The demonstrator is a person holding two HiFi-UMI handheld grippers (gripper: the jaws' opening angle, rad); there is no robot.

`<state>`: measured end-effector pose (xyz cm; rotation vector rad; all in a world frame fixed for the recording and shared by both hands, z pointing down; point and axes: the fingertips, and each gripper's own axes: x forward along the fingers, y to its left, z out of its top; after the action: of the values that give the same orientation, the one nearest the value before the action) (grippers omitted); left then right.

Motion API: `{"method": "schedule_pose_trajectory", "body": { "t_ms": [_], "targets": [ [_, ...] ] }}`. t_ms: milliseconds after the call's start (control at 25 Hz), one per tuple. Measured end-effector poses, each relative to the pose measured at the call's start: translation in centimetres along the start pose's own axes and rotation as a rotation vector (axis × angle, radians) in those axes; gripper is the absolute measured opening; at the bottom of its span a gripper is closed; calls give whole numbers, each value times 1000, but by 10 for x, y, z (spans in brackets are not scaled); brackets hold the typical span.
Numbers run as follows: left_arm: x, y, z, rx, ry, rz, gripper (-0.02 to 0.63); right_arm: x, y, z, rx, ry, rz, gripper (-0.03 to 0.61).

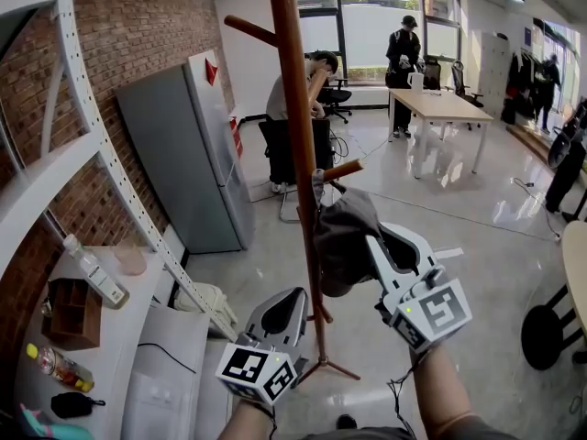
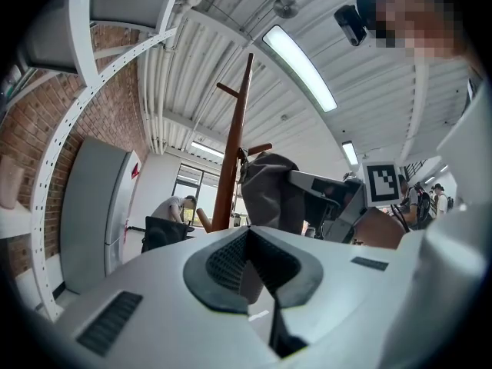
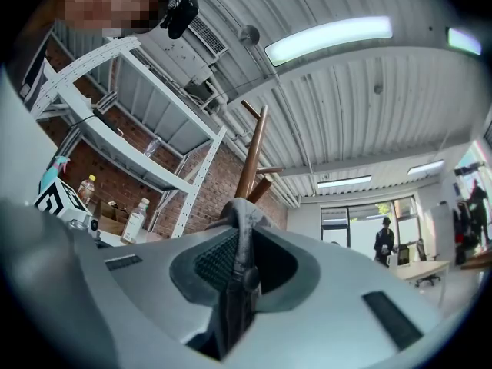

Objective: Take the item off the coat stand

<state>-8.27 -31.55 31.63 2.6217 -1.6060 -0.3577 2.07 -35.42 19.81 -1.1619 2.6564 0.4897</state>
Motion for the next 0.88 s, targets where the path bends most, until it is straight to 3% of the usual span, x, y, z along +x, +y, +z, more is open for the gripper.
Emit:
{"method": "schedule_pose_trajectory", "body": {
  "t_ms": [280,480,880],
  "targets": [
    [14,-10,18,21,-26,-37,6,3,-9,44,-27,-42,-34,49],
    [23,-15,36,34,-47,-60,7,-15,-29,1,-19,-34,-41,49],
    [34,-33,69,62,-91,-116,7,-33,-49,29,-30,-93,-114,49]
  ]
}}
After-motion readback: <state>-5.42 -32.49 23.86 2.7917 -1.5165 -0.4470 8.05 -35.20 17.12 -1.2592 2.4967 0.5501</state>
